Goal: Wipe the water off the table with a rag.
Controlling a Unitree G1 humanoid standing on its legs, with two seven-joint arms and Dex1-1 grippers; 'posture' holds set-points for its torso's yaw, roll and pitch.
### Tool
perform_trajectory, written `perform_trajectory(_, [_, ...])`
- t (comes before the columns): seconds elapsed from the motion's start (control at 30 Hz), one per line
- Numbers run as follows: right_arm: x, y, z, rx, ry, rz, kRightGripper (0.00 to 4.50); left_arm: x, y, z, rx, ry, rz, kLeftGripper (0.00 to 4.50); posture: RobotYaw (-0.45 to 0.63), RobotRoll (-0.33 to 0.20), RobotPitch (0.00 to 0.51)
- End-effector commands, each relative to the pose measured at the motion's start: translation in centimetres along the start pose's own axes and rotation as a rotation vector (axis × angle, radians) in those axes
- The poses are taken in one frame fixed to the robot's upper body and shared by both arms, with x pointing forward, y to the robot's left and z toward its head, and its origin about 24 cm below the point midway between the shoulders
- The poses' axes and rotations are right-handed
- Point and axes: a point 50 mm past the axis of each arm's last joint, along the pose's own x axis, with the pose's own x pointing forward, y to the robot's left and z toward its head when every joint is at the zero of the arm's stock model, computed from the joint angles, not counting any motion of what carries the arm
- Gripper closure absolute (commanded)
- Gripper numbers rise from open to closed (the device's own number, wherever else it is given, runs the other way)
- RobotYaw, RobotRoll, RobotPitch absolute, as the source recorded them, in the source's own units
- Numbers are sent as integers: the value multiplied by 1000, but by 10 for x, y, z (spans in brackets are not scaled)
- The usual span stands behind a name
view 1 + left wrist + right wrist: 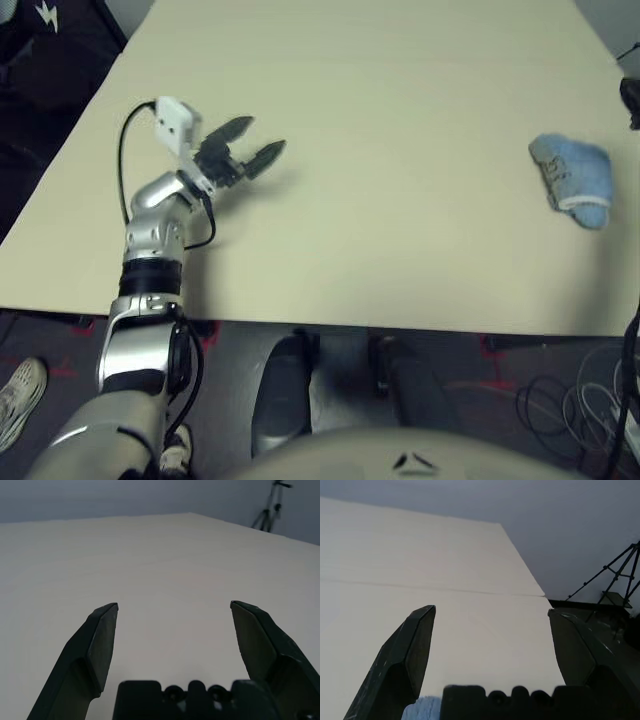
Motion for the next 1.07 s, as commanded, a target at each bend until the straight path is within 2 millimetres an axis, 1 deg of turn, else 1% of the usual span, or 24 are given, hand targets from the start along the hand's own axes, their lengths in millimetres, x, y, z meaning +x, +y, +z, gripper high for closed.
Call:
perform_trajectory(0.03, [-2,-2,-8,60,-32,-27,24,-10,26,2,22,0,212,0,118,0,205])
perform_trajectory(0.13, [-4,1,-16,81,-42,-25,24,-17,44,5,90,3,355,0,124,0,199])
perform_trajectory(0.2, [-6,2,-23,86,-41,-29,24,-23,55,8,94,-4,448,0,127,0,194])
perform_trajectory(0.33, [-10,1,-33,104,-41,-48,24,-28,65,11,111,-1,496,0,134,0,183])
perform_trajectory(0.67, [-19,-1,-48,143,-46,-103,24,-27,64,7,143,16,467,0,131,0,170])
perform_trajectory(1.07, [-18,3,-53,173,-39,-113,24,-24,63,5,137,20,455,0,126,0,171])
